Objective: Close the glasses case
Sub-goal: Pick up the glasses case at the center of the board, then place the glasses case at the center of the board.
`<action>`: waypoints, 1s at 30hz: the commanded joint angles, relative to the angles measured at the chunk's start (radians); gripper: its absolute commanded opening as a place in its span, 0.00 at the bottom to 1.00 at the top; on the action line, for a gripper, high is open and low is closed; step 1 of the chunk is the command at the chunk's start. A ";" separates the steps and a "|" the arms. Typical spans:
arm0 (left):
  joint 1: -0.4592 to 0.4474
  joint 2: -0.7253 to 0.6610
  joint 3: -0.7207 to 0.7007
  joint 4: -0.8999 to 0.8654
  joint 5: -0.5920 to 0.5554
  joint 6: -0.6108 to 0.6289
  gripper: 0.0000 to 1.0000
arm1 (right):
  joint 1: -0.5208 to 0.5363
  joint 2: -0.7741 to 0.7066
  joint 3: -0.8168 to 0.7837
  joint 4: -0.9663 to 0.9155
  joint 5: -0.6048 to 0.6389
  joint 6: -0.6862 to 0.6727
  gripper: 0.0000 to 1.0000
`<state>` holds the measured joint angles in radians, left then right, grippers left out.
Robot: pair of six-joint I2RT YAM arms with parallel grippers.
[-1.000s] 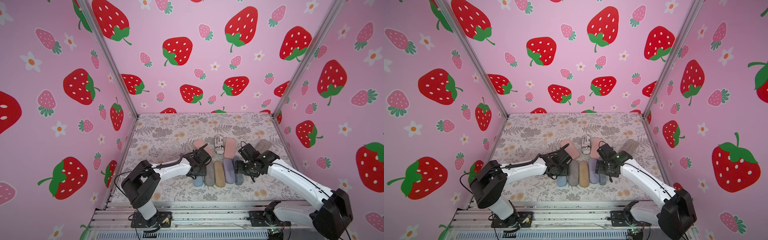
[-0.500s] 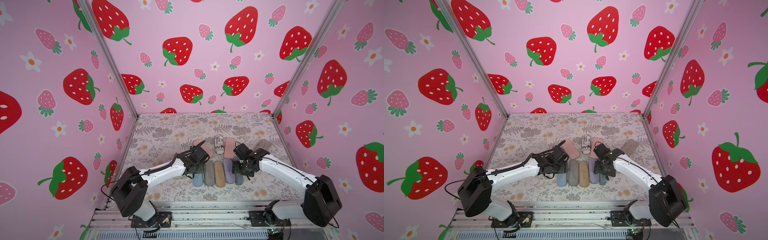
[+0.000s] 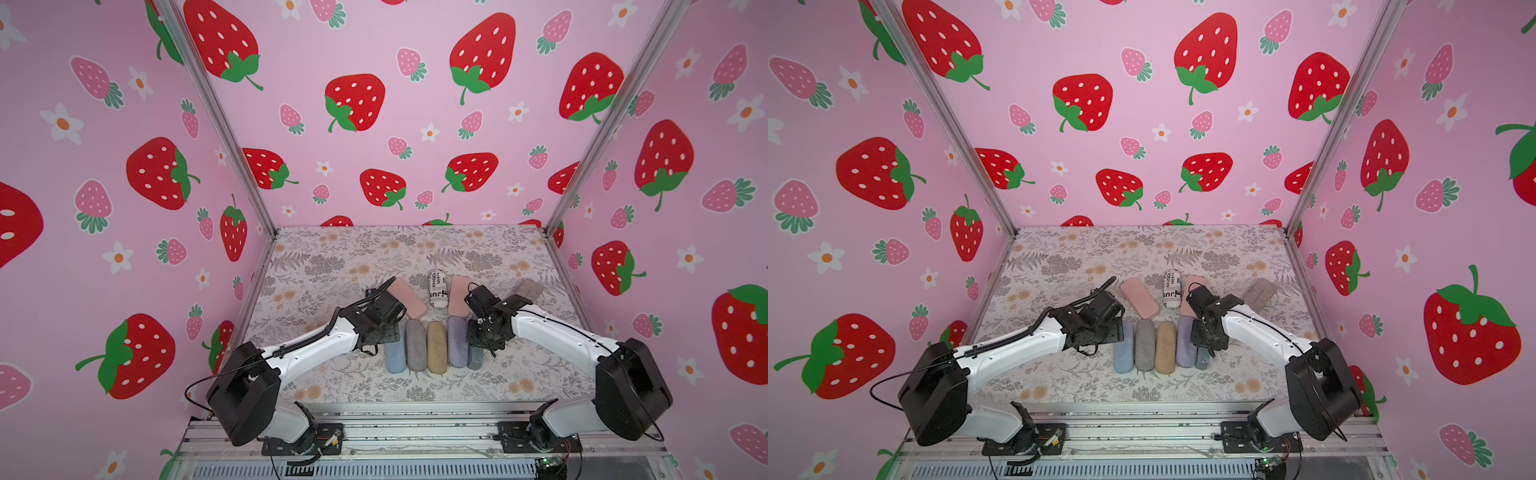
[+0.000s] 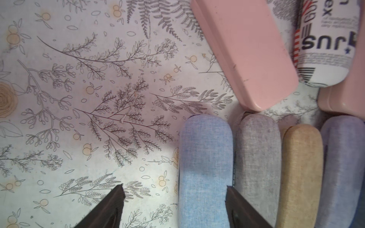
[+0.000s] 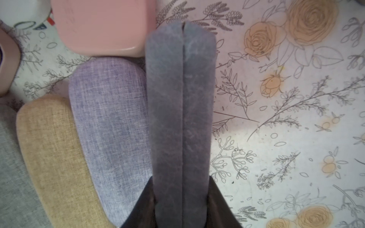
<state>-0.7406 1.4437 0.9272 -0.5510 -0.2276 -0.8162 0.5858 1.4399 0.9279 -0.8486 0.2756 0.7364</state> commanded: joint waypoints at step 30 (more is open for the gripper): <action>0.406 -0.382 -0.284 0.087 0.136 0.009 0.80 | 0.063 0.224 0.485 0.548 -0.653 -0.287 0.15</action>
<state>-0.3462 1.0771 0.6590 -0.4797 -0.1169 -0.8051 0.6369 1.6199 1.3460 -0.4927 -0.2417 0.4839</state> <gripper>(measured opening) 0.799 0.349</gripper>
